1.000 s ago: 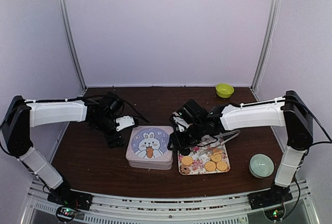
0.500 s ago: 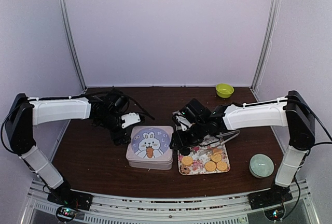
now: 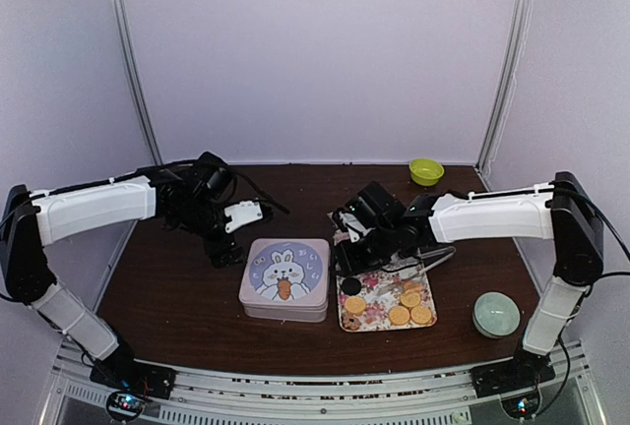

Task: Pack the cookies
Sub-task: Adjust the box lid on the packing box, then press the box lid onto the packing box.

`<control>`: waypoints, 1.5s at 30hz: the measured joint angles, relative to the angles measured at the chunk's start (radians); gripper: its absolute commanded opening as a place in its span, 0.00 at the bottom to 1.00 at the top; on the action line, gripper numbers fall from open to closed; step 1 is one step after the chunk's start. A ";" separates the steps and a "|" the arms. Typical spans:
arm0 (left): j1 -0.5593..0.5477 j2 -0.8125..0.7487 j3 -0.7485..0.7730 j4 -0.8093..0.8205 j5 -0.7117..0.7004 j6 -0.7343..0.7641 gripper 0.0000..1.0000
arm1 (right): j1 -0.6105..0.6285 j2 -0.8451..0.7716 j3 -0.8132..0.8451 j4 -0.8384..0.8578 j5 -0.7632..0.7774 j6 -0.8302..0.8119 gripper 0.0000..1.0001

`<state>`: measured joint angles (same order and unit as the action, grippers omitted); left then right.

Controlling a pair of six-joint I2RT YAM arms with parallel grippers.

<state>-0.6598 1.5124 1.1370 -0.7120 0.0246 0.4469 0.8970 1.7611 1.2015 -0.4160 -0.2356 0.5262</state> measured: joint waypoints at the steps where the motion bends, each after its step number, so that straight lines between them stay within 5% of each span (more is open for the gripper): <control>1: 0.006 -0.005 0.000 -0.001 0.002 0.000 0.88 | 0.005 -0.002 0.006 0.001 0.001 0.002 0.43; 16: 0.079 0.151 -0.122 0.083 -0.024 -0.015 0.85 | 0.051 0.024 0.040 0.035 0.028 0.022 0.42; 26: 0.039 0.101 0.000 0.075 0.034 -0.020 0.84 | 0.051 0.027 -0.002 0.051 0.067 0.019 0.40; 45: 0.057 0.051 -0.063 0.040 0.012 -0.011 0.79 | 0.052 0.025 -0.023 0.096 0.103 -0.008 0.39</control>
<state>-0.6029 1.5631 1.0737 -0.6720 0.0364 0.4355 0.9493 1.7859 1.1786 -0.3199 -0.1326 0.5186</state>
